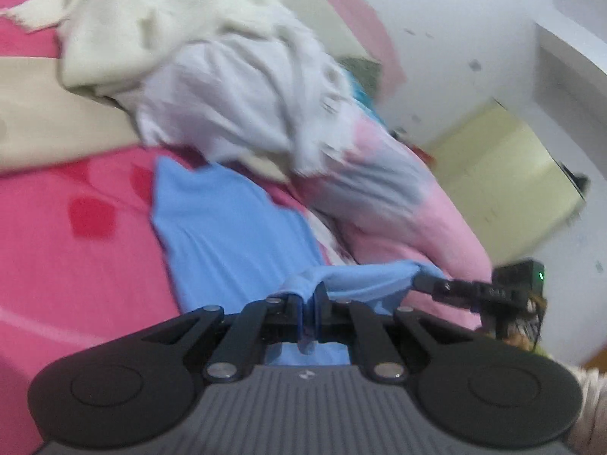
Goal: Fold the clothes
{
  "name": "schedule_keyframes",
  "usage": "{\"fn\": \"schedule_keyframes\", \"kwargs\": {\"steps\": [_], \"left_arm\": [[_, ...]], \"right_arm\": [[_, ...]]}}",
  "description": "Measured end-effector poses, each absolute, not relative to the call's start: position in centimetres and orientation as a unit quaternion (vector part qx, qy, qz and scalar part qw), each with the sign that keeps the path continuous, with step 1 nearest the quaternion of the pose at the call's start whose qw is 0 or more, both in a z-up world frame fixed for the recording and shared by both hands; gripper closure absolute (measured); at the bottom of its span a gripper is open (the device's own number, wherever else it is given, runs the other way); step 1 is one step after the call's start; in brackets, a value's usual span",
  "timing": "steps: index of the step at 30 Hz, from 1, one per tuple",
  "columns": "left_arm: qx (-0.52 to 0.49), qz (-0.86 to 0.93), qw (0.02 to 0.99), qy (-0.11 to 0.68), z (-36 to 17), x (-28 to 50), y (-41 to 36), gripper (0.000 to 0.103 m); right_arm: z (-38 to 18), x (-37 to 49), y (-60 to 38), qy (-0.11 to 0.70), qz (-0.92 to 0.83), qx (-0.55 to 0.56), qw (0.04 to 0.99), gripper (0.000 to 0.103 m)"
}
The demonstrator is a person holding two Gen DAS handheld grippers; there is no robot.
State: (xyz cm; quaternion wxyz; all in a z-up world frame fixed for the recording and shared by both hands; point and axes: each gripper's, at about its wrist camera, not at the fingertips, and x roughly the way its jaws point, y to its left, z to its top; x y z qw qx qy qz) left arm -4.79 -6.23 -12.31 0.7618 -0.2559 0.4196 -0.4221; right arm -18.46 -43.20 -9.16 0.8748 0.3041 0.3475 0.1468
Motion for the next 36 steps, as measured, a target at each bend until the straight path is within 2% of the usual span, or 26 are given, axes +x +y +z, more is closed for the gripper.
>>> {"fn": "schedule_keyframes", "kwargs": {"steps": [5, 15, 19, 23, 26, 28, 31, 36], "left_arm": [[-0.266, -0.392, 0.763, 0.439, -13.8, -0.2, -7.0, 0.097], [-0.306, -0.385, 0.747, 0.447, -18.0, 5.4, -7.6, 0.095], [-0.353, -0.355, 0.736, 0.456, -20.1, 6.6, -6.6, 0.089], [-0.395, -0.340, 0.736, 0.433, -20.4, 7.1, -4.9, 0.087], [-0.410, -0.306, 0.753, 0.415, -20.1, 7.2, -3.7, 0.084], [-0.392, -0.305, 0.771, 0.398, -19.0, 6.4, -3.1, 0.082], [-0.328, -0.337, 0.800, 0.372, -16.8, 4.4, -3.1, 0.081], [-0.117, -0.451, 0.798, 0.382, -14.6, 1.7, -9.6, 0.079]], "right_arm": [[-11.9, -11.9, -45.3, 0.348, 0.158, 0.313, 0.870, 0.098], [-14.8, -5.7, -47.3, 0.353, 0.152, 0.322, 0.865, 0.099], [-18.4, -4.0, -48.7, 0.370, 0.098, 0.366, 0.849, 0.094], [-19.3, -4.7, -49.7, 0.337, 0.088, 0.410, 0.843, 0.092], [-19.1, -4.9, -50.6, 0.293, 0.061, 0.439, 0.847, 0.083], [-18.4, -5.5, -51.3, 0.255, 0.040, 0.457, 0.851, 0.076], [-16.3, -6.6, -49.8, 0.250, 0.066, 0.419, 0.870, 0.076], [-15.0, -5.2, -41.7, 0.377, 0.160, 0.203, 0.890, 0.076]]}}
